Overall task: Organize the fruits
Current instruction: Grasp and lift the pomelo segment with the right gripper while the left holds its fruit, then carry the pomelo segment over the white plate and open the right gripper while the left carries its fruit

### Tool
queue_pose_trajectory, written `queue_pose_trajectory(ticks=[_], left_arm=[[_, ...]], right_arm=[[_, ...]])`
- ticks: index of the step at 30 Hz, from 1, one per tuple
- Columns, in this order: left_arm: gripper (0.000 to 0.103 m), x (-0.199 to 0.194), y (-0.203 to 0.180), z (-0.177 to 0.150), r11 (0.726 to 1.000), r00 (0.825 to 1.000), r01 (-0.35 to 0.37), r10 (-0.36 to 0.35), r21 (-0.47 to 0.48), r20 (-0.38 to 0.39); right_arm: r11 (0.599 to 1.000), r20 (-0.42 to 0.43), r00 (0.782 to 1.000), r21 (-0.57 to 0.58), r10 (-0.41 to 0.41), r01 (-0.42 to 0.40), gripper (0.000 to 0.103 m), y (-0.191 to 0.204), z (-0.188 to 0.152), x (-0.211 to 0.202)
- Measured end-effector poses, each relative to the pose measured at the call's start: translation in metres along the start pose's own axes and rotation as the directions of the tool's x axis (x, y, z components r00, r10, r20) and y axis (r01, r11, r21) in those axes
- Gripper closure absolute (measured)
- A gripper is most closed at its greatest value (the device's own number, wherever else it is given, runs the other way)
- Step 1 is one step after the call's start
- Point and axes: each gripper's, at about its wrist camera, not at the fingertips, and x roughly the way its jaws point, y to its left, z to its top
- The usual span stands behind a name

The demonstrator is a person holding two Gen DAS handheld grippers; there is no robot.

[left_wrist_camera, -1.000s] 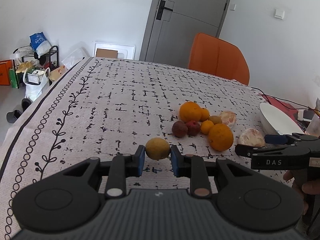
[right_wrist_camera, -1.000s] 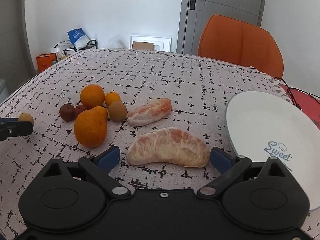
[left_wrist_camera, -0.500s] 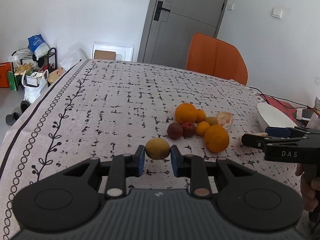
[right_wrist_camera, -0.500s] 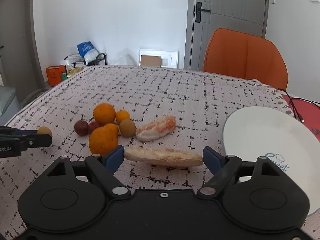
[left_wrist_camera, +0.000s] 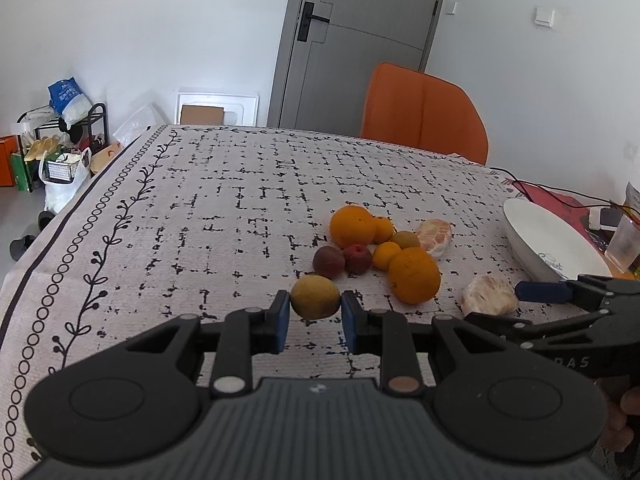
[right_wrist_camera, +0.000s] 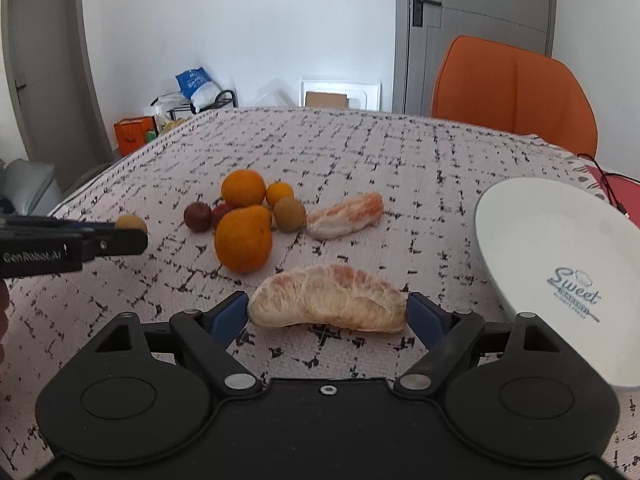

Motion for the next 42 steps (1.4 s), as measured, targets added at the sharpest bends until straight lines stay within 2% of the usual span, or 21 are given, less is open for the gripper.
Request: queue_pose_trajectory(ticks=[7,9,19,33,42], left_arm=[[0.077,-0.002,0.004,0.000,1.000,1.000,-0.006,0.006,-0.008,0.001],[0.077,-0.002,0.004,0.000,1.000,1.000,-0.005,0.005,-0.008,0.001],[0.077,-0.001,-0.009,0.006,0.999,1.000,0.029,-0.029,0.016,0.004],[0.077,0.015,-0.064,0.017,0.989,0.994,0.110,-0.109,0.102,-0.011],[0.077,0.025,-0.101,0.022,0.976,0.988,0.152,-0.151,0.156,-0.020]], right_arm=[[1.000,-0.028,1.000,-0.011,-0.006,0.006,0.013,0.003,-0.003,0.010],[1.000,-0.021,1.000,-0.010,-0.007,0.007,0.017,0.003,-0.003,0.010],[1.000,0.054,0.998,0.011,-0.024,0.023,0.019,-0.009,0.009,-0.011],[0.994,0.171,0.983,0.100,-0.062,0.045,0.019,-0.050,0.018,-0.058],[0.982,0.176,0.977,0.163,-0.123,0.094,0.019,-0.085,0.004,-0.072]])
